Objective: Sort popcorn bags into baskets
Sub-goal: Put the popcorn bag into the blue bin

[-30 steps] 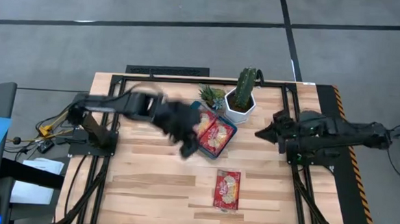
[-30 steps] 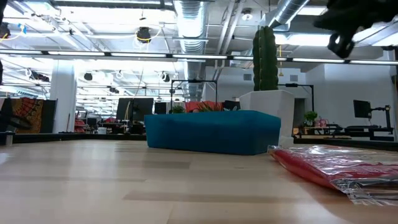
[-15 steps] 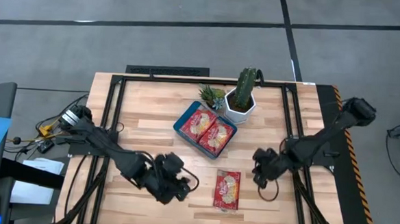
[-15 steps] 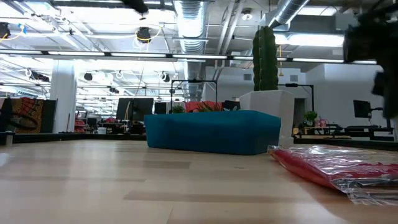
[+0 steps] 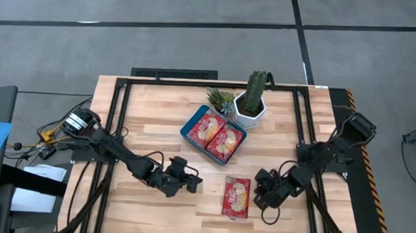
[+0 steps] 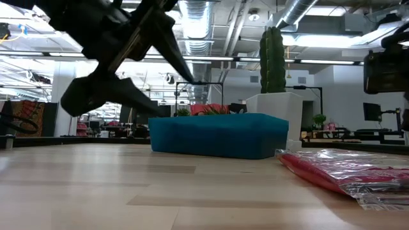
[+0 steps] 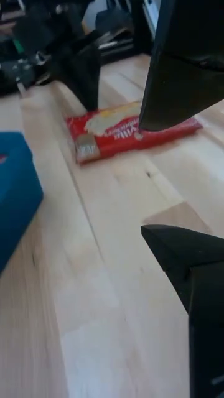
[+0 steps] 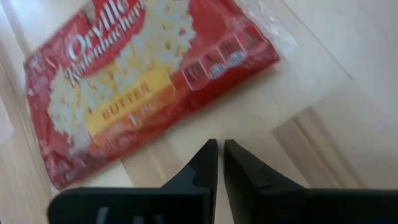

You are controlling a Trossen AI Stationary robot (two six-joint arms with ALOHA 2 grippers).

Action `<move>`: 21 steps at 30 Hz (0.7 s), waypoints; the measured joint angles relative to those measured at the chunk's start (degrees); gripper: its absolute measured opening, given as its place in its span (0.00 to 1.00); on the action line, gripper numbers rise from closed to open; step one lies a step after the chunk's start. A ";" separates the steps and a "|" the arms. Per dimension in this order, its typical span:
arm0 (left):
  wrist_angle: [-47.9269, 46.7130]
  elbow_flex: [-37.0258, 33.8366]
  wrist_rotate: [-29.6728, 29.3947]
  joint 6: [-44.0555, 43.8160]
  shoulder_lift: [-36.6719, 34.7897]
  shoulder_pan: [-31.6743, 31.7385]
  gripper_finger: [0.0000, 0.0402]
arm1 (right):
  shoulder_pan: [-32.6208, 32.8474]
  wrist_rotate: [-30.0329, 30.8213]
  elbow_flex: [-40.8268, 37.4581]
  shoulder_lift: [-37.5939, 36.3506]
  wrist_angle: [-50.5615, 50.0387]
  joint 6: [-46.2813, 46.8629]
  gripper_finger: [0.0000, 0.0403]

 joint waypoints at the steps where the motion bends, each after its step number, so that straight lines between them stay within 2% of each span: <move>1: -0.10 -0.02 0.10 -0.14 0.01 -0.15 0.61 | 0.00 0.76 0.10 0.76 0.90 0.47 0.13; 6: 0.06 -0.02 1.39 0.45 0.02 -0.24 0.61 | -0.05 4.27 1.45 2.67 1.53 0.77 0.13; 11: 0.00 -0.08 -0.09 0.00 1.33 -0.26 0.61 | -0.75 4.76 2.53 2.86 1.48 -0.70 0.13; 15: 3.26 -0.15 -0.52 -0.04 4.02 -0.24 0.61 | -1.77 5.20 3.57 3.04 1.37 -3.00 0.13; 18: 8.45 -0.09 -0.02 -0.05 6.71 -0.19 0.61 | -3.25 6.41 4.56 3.99 2.01 -4.80 0.13; 21: 14.23 0.00 1.22 -0.47 10.13 0.19 0.61 | -4.85 5.00 6.05 6.29 2.49 -7.78 0.13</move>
